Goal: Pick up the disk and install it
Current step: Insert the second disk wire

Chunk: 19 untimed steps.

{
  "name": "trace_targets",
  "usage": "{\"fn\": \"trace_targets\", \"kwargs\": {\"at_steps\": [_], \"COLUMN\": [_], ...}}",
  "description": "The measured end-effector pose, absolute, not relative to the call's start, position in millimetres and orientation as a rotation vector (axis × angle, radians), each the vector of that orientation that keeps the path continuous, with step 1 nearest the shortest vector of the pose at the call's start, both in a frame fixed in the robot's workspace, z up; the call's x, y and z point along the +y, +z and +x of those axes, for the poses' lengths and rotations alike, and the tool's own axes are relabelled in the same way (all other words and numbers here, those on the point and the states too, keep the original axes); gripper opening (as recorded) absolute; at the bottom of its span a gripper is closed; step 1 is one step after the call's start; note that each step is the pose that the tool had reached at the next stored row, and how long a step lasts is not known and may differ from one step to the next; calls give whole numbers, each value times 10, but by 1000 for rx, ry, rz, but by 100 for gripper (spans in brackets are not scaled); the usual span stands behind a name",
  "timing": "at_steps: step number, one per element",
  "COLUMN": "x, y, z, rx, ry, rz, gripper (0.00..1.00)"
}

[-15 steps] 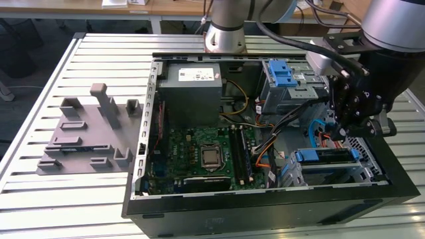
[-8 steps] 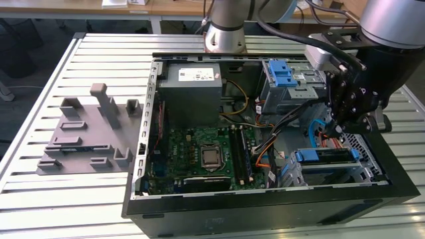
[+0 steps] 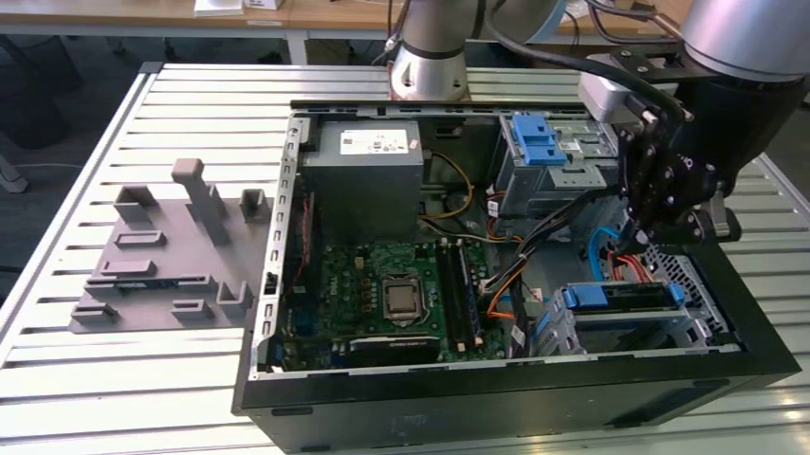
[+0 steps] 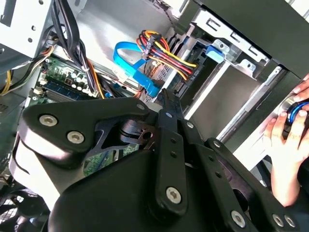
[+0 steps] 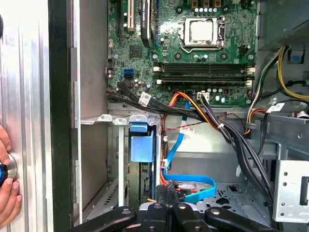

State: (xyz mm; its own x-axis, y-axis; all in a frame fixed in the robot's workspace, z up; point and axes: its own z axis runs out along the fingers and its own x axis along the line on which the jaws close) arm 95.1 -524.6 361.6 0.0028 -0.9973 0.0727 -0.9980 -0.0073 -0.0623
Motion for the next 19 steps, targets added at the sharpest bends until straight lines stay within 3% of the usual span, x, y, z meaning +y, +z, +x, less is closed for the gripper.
{"fn": "trace_targets", "kwargs": {"at_steps": [13, 15, 19], "x": [-5193, -5159, -5101], "y": [3717, 3717, 3706], "z": [953, 955, 956], "rx": [-2196, -2189, -2173], "ry": [138, 149, 178], "rz": [2209, 2203, 2188], "gripper": [11, 17, 17]}}
